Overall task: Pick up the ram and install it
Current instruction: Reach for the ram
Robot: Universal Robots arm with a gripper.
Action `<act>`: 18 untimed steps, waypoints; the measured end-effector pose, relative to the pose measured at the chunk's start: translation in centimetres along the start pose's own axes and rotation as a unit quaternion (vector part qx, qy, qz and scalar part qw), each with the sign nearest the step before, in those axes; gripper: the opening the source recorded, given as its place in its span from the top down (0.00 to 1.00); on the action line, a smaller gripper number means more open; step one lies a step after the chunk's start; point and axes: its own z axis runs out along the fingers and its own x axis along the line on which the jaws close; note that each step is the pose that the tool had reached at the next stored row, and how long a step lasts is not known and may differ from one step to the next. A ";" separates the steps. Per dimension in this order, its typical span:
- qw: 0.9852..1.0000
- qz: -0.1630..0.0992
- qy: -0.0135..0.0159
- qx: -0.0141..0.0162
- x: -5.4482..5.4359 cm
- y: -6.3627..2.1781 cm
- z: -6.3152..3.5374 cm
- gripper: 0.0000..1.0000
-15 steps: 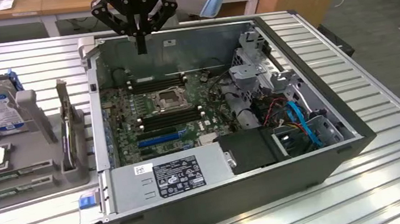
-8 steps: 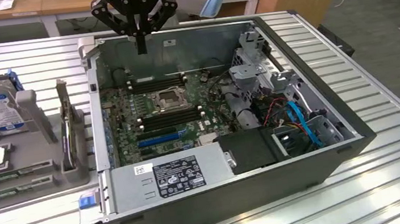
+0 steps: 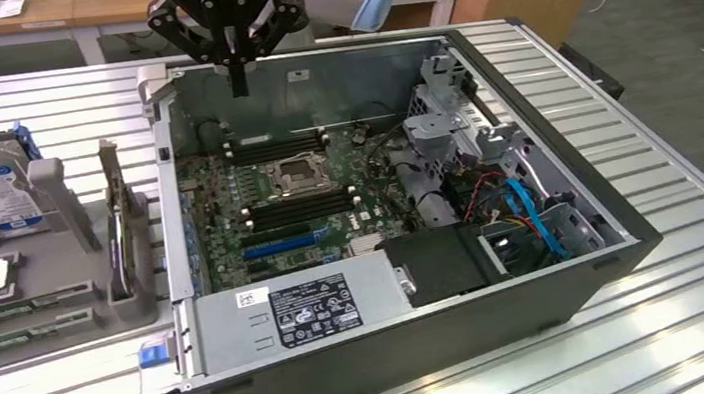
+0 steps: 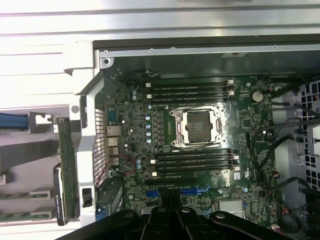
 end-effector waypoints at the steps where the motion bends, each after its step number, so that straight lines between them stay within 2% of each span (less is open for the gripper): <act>1: 1.000 0.000 0.000 0.000 0.2 -0.01 0.00 0.90; 18: 1.000 0.000 0.000 0.000 3.8 -0.29 -0.07 0.90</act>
